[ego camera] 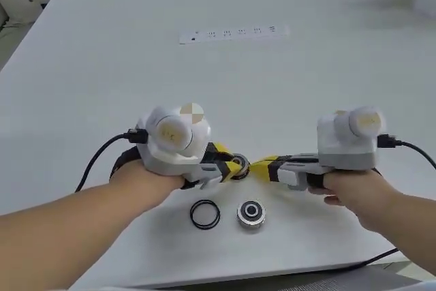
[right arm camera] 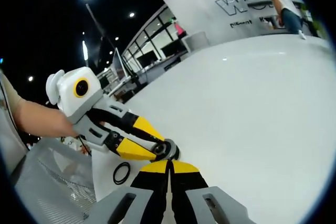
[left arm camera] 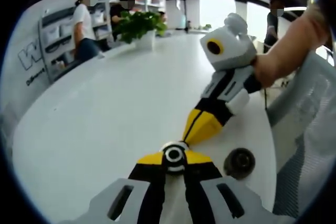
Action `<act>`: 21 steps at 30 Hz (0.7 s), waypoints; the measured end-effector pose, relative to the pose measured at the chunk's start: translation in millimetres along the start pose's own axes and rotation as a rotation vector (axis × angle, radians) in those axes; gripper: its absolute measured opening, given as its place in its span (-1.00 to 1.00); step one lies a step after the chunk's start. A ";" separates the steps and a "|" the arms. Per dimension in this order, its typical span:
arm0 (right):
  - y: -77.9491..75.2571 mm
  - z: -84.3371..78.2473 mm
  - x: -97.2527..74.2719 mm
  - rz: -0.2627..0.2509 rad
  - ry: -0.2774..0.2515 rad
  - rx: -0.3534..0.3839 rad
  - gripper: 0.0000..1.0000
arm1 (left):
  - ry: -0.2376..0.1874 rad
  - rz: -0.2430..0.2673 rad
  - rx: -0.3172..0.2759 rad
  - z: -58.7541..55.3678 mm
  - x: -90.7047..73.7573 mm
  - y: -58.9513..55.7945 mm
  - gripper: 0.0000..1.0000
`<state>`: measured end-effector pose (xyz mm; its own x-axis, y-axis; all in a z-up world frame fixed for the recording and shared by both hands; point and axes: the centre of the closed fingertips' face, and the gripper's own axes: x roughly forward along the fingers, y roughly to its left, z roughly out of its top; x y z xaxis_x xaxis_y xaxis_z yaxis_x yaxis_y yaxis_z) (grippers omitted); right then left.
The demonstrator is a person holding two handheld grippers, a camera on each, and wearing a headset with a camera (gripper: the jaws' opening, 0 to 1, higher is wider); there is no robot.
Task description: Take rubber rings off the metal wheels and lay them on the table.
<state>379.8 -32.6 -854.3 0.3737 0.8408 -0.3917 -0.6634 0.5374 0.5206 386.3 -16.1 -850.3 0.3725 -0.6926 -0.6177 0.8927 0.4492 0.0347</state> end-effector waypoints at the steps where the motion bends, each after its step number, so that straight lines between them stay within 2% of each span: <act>1: 2.6 3.0 0.1 0.009 -0.021 0.041 -1.00 | 0.001 0.001 0.000 0.0 0.0 0.0 -0.75; 8: 3.4 2.9 -0.4 0.015 -0.037 0.102 -1.00 | 0.007 0.010 -0.004 0.0 0.3 -0.6 -0.75; 21: 11.7 4.8 1.1 0.037 -0.040 0.125 -1.00 | 0.010 0.017 0.000 -0.1 0.0 -1.2 -0.75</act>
<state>375.5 -25.0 -845.0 0.3775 0.8610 -0.3408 -0.5926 0.5074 0.6256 385.1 -16.6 -850.4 0.3854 -0.6789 -0.6250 0.8861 0.4613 0.0454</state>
